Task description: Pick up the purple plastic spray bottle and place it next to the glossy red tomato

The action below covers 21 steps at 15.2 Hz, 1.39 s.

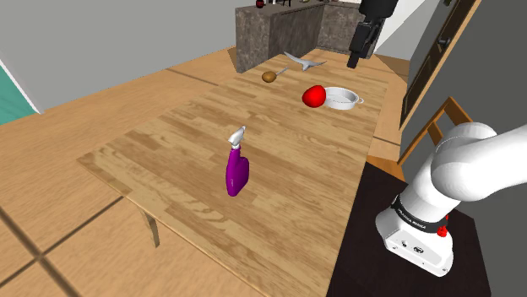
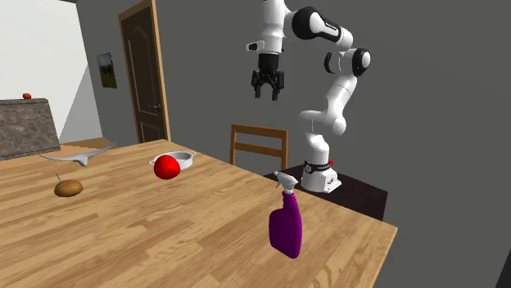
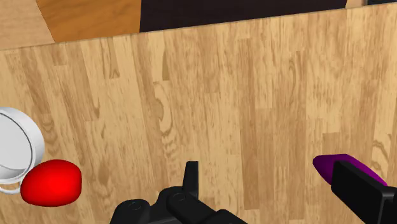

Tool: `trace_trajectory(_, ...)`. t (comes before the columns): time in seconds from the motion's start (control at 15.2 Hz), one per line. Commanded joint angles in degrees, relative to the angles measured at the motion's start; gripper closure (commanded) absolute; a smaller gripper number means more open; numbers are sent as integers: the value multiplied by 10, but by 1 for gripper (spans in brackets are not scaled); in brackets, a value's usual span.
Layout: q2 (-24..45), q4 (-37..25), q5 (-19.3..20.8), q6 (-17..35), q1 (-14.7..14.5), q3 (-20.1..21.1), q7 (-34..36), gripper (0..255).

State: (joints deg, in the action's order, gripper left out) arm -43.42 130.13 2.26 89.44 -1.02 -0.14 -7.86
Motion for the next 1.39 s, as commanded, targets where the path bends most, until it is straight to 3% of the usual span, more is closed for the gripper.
trace_trajectory(0.0, 0, 0, 0, 0, 0, 0, 0, 0)
trace_trajectory(0.66, 93, 58, -107, 103, 17, 94, 243, 0)
trace_trajectory(1.32, 263, 43, -191, 240, 27, 172, 461, 0)
